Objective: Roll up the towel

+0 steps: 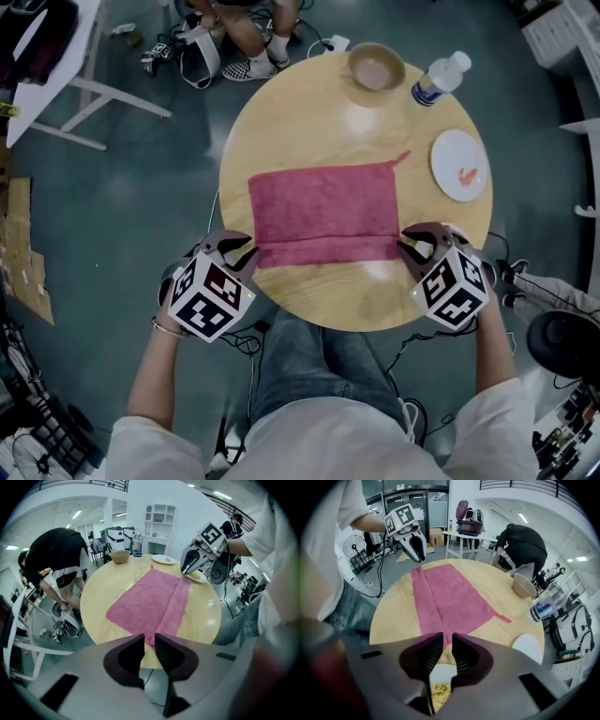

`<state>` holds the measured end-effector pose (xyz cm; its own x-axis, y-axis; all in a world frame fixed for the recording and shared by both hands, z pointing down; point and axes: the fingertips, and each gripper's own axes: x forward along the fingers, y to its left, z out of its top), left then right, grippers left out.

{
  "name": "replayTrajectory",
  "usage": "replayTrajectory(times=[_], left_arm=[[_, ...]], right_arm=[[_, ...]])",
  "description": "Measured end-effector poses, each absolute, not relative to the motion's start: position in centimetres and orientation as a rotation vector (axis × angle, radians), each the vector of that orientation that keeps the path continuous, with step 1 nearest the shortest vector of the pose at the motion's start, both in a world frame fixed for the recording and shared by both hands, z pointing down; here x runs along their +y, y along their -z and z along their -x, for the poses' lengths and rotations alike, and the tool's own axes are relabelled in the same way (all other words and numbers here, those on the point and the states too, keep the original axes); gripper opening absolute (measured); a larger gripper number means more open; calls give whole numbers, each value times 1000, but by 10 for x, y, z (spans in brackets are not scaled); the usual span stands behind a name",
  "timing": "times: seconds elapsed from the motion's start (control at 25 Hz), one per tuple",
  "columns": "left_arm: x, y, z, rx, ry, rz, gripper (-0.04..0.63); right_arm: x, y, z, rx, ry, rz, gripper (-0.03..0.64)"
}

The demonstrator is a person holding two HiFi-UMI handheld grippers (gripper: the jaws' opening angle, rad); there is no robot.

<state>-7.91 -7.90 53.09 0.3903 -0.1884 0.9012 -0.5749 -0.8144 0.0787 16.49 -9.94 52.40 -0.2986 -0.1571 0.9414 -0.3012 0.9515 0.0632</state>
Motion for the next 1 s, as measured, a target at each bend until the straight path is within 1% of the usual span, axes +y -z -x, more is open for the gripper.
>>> replayTrajectory(times=[0.16, 0.44, 1.0], left_arm=[[-51, -525, 61, -547, -1496, -2368, 71], [-31, -546, 49, -497, -1637, -2400, 71], [-35, -569, 50, -465, -1748, -2415, 71]], right_arm=[[-77, -517, -161, -1903, -117, -271, 63], [-55, -540, -161, -1851, -54, -175, 78], [-53, -563, -162, -1807, 20, -122, 78]])
